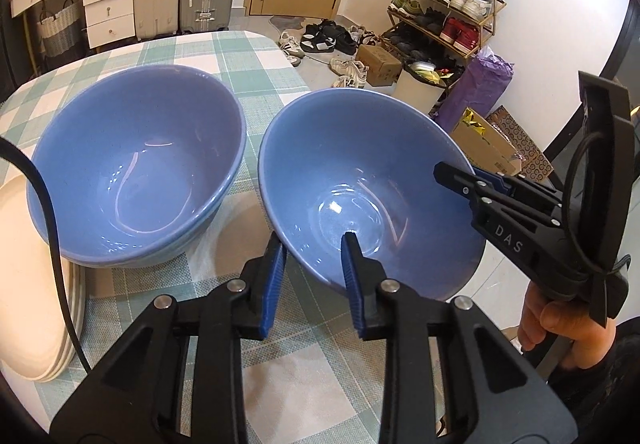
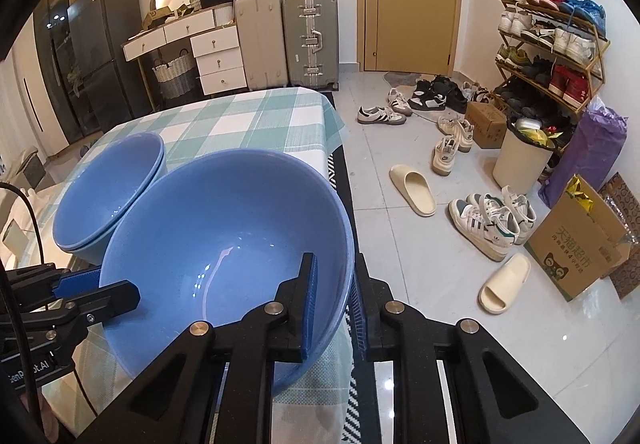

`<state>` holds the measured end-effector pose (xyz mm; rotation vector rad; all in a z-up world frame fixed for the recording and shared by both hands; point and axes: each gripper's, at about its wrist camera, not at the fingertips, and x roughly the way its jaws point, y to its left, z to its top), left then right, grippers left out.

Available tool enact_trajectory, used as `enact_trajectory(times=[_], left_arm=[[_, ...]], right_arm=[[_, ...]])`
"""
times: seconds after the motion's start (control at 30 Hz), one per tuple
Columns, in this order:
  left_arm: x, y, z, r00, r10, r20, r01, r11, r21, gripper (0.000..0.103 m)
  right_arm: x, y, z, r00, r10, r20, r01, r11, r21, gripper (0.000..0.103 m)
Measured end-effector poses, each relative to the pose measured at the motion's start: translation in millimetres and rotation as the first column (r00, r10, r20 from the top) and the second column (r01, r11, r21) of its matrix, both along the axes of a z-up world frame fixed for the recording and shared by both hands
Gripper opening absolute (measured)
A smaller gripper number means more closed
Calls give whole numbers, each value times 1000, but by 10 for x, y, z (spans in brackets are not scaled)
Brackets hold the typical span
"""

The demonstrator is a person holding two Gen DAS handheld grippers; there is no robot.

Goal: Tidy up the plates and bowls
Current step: 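Lift the blue bowl with both grippers and carry it over the other bowl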

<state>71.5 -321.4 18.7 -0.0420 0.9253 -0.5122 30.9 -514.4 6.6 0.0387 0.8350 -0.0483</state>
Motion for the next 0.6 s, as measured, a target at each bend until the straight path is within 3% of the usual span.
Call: enact_trajectory(times=[0.6], left_arm=[[-305, 171, 344, 998, -30, 64, 33, 999, -35, 25]], right_arm=[[-371, 81, 406, 997, -23, 71, 25, 999, -31, 17]])
